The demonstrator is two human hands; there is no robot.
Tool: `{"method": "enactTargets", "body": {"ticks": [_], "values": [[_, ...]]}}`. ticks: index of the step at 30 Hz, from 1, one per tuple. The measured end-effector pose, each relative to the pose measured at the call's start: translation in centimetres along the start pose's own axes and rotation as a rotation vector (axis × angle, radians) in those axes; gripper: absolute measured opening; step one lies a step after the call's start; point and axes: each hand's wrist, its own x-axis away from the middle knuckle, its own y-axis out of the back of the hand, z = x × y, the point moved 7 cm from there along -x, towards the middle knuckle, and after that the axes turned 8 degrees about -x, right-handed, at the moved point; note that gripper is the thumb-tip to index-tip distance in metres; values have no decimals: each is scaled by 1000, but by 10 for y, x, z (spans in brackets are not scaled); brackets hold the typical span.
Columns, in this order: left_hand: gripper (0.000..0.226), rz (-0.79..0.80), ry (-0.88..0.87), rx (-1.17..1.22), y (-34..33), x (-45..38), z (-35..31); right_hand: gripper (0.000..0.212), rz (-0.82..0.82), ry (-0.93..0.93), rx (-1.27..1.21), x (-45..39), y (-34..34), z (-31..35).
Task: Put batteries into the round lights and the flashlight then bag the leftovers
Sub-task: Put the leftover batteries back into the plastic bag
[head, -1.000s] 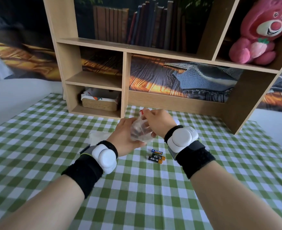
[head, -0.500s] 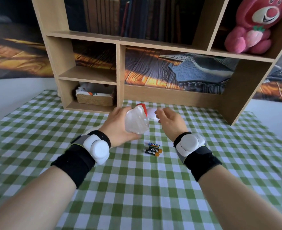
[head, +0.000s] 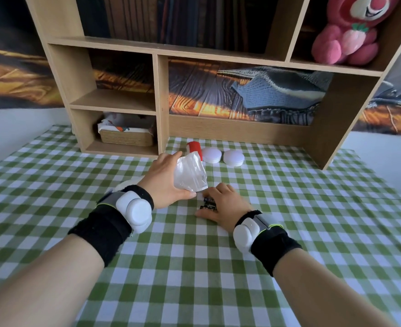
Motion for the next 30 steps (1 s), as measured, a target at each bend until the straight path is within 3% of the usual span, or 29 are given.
{"method": "enactTargets", "body": {"ticks": [7,14,17,20,24,30], "values": [[110,6,8,1,-1,0,0,43,36,74,128,-4,-3,8],[113,26,17,6,-4,0,-2,30,0,78,103,-4,-4,10],[114,32,18,13,-4,1,-2,25,-74,-62,-175,-3,8,-1],[114,32,18,36,-2,0,-3,25,-258,-190,-512,-6,35,-11],[112,7,6,86,0,-2,-8,27,-389,-112,-760,-18,80,9],[106,-30,12,240,4,-1,-8,26,-362,-46,-909,-35,105,53]]}}
